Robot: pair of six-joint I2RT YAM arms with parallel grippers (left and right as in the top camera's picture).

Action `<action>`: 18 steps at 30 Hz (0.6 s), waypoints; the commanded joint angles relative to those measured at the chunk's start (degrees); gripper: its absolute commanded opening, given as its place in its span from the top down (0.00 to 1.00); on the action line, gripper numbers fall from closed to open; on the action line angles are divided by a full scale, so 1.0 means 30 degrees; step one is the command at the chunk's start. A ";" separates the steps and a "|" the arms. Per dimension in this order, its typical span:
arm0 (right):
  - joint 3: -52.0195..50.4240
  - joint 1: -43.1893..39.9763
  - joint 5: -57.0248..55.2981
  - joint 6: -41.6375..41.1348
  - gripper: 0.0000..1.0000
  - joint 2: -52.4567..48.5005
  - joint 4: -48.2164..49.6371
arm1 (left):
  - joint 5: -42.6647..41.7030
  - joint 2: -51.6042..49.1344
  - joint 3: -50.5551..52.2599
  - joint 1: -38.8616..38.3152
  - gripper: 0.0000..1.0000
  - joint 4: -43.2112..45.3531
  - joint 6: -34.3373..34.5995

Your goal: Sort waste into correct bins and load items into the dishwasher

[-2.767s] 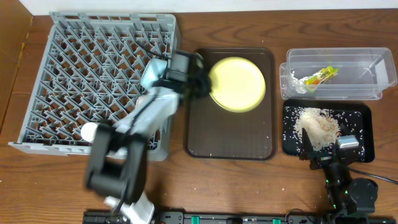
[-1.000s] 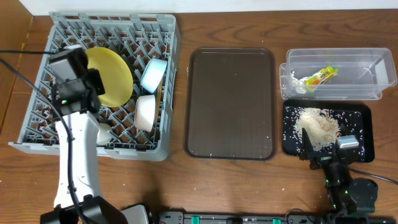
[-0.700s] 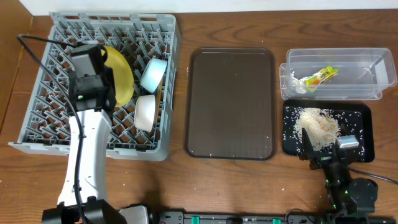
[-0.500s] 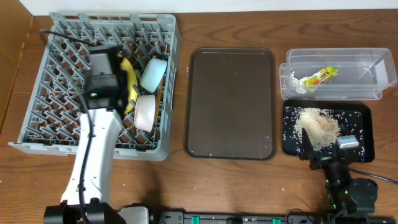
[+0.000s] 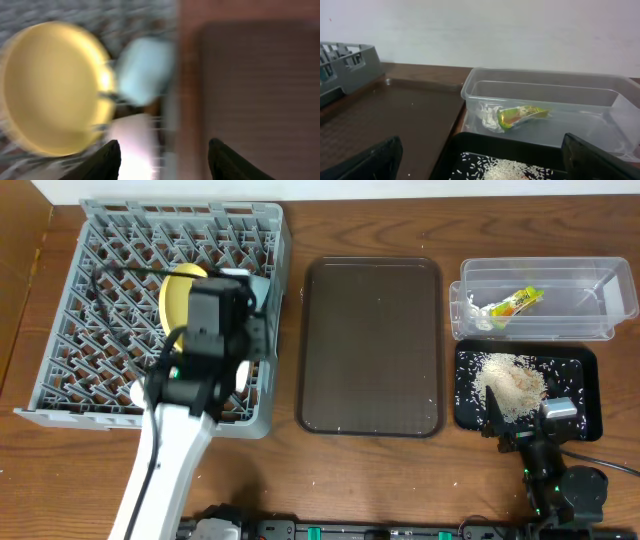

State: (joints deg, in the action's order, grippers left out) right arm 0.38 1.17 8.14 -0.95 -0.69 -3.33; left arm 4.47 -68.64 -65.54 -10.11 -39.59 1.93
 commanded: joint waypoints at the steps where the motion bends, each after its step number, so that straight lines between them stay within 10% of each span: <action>1: -0.0022 -0.0153 0.0087 0.0124 0.01 0.0102 -0.0051 | -0.6900 0.1370 -0.0022 -0.1333 0.39 -0.0554 0.1209; 5: -0.0022 -0.0153 0.0087 0.0124 0.01 0.0102 -0.0051 | -0.6484 0.2084 -0.0022 -0.3198 0.35 -0.1173 0.1909; 7: -0.0022 -0.0153 0.0087 0.0124 0.01 0.0102 -0.0051 | -0.6149 0.2310 -0.0022 -0.4211 0.17 -0.1355 0.1923; 18: -0.0022 -0.0153 0.0087 0.0124 0.01 0.0102 -0.0051 | -0.5093 0.2834 -0.0015 -0.6193 0.09 -0.1457 0.1596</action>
State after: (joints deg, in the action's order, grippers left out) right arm 0.38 1.17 8.14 -0.95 -0.69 -3.31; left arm -12.80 -61.98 -65.54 -28.58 -44.86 7.09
